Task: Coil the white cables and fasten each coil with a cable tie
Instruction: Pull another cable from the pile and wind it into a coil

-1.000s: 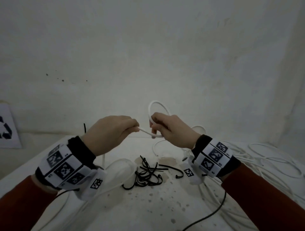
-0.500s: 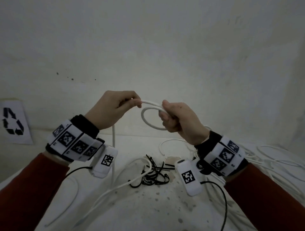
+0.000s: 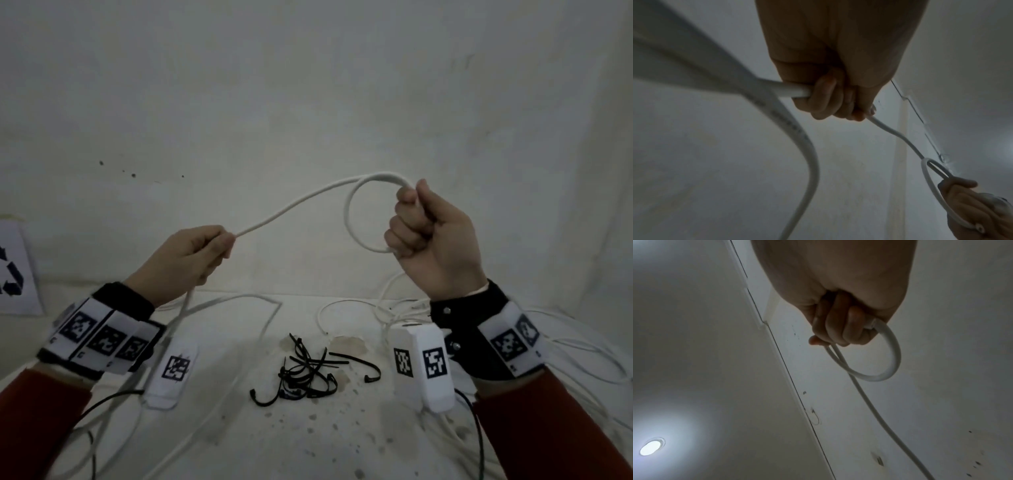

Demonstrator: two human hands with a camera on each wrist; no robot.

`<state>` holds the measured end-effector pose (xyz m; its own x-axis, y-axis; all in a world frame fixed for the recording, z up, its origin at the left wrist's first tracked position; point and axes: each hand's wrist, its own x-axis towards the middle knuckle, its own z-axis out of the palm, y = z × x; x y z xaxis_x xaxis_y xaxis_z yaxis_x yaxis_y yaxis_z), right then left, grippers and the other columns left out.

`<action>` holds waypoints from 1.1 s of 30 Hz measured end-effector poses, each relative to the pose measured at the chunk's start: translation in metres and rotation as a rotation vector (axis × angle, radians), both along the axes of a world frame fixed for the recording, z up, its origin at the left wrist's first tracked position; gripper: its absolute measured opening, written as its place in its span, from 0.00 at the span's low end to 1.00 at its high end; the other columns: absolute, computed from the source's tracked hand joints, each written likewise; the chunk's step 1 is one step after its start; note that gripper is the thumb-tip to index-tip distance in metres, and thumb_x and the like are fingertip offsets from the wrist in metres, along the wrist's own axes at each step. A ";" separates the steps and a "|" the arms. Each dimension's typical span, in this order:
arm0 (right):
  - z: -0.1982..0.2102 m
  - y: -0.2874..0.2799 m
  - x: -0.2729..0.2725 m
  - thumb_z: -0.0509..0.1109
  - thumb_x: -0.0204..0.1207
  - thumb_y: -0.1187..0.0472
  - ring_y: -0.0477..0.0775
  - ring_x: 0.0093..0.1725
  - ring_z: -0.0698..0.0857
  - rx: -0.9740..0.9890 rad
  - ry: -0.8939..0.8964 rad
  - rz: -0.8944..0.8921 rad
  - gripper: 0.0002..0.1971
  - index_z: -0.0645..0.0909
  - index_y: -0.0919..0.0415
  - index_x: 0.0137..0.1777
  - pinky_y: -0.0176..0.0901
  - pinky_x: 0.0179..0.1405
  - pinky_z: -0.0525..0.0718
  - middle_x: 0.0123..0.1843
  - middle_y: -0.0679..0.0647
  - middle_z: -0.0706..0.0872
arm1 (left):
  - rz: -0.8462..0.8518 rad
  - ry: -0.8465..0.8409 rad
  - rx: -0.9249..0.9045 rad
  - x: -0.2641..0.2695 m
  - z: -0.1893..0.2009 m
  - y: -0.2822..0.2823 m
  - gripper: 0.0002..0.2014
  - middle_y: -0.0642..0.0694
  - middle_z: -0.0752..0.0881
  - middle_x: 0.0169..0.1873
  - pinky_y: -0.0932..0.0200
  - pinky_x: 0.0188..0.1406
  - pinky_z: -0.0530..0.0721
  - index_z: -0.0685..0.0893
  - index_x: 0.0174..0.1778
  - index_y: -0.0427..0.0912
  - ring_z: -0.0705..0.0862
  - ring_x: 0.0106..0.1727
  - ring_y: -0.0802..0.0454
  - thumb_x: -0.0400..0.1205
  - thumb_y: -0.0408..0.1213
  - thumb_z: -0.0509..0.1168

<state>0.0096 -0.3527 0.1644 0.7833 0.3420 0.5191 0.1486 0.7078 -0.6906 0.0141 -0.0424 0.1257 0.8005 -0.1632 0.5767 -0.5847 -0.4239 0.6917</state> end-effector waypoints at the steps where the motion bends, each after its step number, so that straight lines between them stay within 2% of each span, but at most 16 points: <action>1: -0.001 -0.003 0.001 0.52 0.83 0.54 0.45 0.20 0.51 0.021 0.012 0.009 0.18 0.77 0.58 0.35 0.35 0.18 0.55 0.23 0.46 0.53 | -0.002 0.008 0.004 0.002 -0.004 0.002 0.29 0.54 0.66 0.20 0.66 0.18 0.62 0.76 0.30 0.45 0.61 0.22 0.56 0.66 0.73 0.63; 4: -0.007 -0.002 0.002 0.54 0.82 0.55 0.44 0.18 0.56 0.082 0.071 0.028 0.16 0.78 0.60 0.39 0.35 0.19 0.57 0.20 0.45 0.60 | 0.096 -0.068 0.115 0.003 -0.011 0.002 0.23 0.54 0.70 0.19 0.65 0.19 0.65 0.77 0.32 0.48 0.64 0.20 0.57 0.71 0.67 0.58; 7: -0.012 -0.001 0.003 0.55 0.81 0.53 0.44 0.17 0.55 0.039 0.100 0.008 0.15 0.77 0.61 0.40 0.35 0.19 0.55 0.19 0.45 0.59 | 0.324 -0.243 0.199 -0.001 -0.007 0.003 0.15 0.54 0.77 0.22 0.65 0.21 0.66 0.76 0.34 0.53 0.70 0.20 0.57 0.76 0.58 0.53; 11: -0.019 -0.002 0.001 0.59 0.78 0.46 0.44 0.16 0.55 -0.221 0.082 -0.100 0.18 0.75 0.59 0.37 0.37 0.21 0.54 0.16 0.44 0.57 | 0.490 -0.373 0.194 -0.006 0.008 0.018 0.18 0.39 0.79 0.26 0.60 0.25 0.68 0.75 0.35 0.44 0.74 0.28 0.50 0.78 0.55 0.53; 13: -0.025 -0.001 -0.002 0.62 0.77 0.46 0.47 0.21 0.54 -0.330 0.062 -0.166 0.17 0.75 0.59 0.35 0.39 0.26 0.57 0.19 0.45 0.57 | 0.543 -0.403 0.224 -0.005 0.012 0.024 0.20 0.37 0.80 0.28 0.63 0.29 0.69 0.76 0.35 0.43 0.75 0.33 0.51 0.78 0.57 0.51; 15: -0.032 0.000 -0.005 0.63 0.76 0.49 0.49 0.25 0.54 -0.407 0.018 -0.217 0.15 0.73 0.58 0.33 0.37 0.27 0.61 0.21 0.46 0.56 | 0.578 -0.417 0.226 -0.003 0.015 0.028 0.20 0.35 0.80 0.29 0.63 0.30 0.69 0.75 0.36 0.43 0.74 0.33 0.50 0.79 0.56 0.51; 18: -0.037 0.001 -0.006 0.63 0.77 0.50 0.49 0.25 0.55 -0.442 -0.014 -0.243 0.16 0.70 0.58 0.32 0.35 0.26 0.67 0.23 0.47 0.57 | 0.630 -0.423 0.229 0.001 0.019 0.033 0.16 0.32 0.80 0.29 0.67 0.29 0.68 0.75 0.36 0.41 0.74 0.33 0.50 0.83 0.49 0.55; 20: -0.036 0.000 -0.005 0.61 0.77 0.50 0.46 0.22 0.59 -0.385 0.037 -0.189 0.16 0.69 0.58 0.32 0.36 0.26 0.68 0.22 0.46 0.58 | 0.643 -0.432 0.221 0.002 0.020 0.032 0.15 0.33 0.79 0.27 0.68 0.29 0.68 0.76 0.36 0.41 0.74 0.33 0.52 0.84 0.46 0.57; 22: -0.033 -0.003 -0.002 0.60 0.79 0.51 0.44 0.18 0.60 -0.248 0.132 -0.099 0.15 0.69 0.57 0.33 0.34 0.23 0.67 0.20 0.45 0.59 | 0.621 -0.447 0.245 -0.002 0.019 0.026 0.13 0.40 0.76 0.21 0.67 0.27 0.68 0.78 0.35 0.43 0.75 0.30 0.54 0.84 0.42 0.60; 25: -0.028 -0.007 0.005 0.54 0.84 0.53 0.44 0.16 0.53 0.024 0.235 0.002 0.16 0.73 0.59 0.38 0.32 0.16 0.62 0.17 0.46 0.61 | 0.555 -0.542 0.416 -0.010 0.008 0.004 0.10 0.44 0.69 0.17 0.71 0.24 0.66 0.77 0.34 0.42 0.70 0.18 0.59 0.82 0.39 0.61; 26: -0.026 -0.008 0.007 0.53 0.85 0.54 0.44 0.17 0.52 0.110 0.251 0.015 0.16 0.74 0.60 0.40 0.32 0.16 0.62 0.17 0.46 0.62 | 0.520 -0.567 0.483 -0.012 0.003 -0.002 0.10 0.49 0.65 0.15 0.70 0.24 0.66 0.78 0.35 0.41 0.67 0.17 0.61 0.81 0.39 0.61; 27: -0.024 -0.008 0.008 0.52 0.86 0.56 0.44 0.18 0.54 0.193 0.256 0.028 0.15 0.74 0.61 0.41 0.33 0.17 0.64 0.18 0.46 0.63 | 0.484 -0.580 0.541 -0.014 -0.003 -0.008 0.12 0.55 0.65 0.16 0.66 0.21 0.67 0.79 0.35 0.39 0.67 0.17 0.62 0.82 0.40 0.59; 28: -0.022 -0.006 0.008 0.51 0.85 0.58 0.45 0.18 0.58 0.269 0.249 0.046 0.14 0.74 0.62 0.42 0.34 0.19 0.66 0.20 0.46 0.64 | 0.452 -0.584 0.587 -0.015 -0.008 -0.012 0.15 0.56 0.70 0.19 0.61 0.19 0.67 0.79 0.36 0.38 0.70 0.17 0.54 0.83 0.43 0.56; 30: -0.017 -0.001 0.006 0.53 0.82 0.60 0.47 0.21 0.65 0.389 0.204 0.075 0.11 0.75 0.63 0.44 0.37 0.25 0.69 0.24 0.47 0.68 | 0.408 -0.591 0.646 -0.014 -0.017 -0.020 0.19 0.47 0.76 0.22 0.57 0.20 0.71 0.77 0.38 0.39 0.75 0.20 0.44 0.85 0.48 0.51; 33: -0.010 0.011 0.008 0.50 0.84 0.63 0.49 0.27 0.71 0.440 0.089 0.037 0.12 0.72 0.61 0.44 0.41 0.36 0.68 0.31 0.49 0.77 | 0.378 -0.595 0.720 -0.014 -0.027 -0.031 0.21 0.45 0.79 0.25 0.56 0.18 0.72 0.72 0.41 0.44 0.76 0.21 0.42 0.87 0.54 0.43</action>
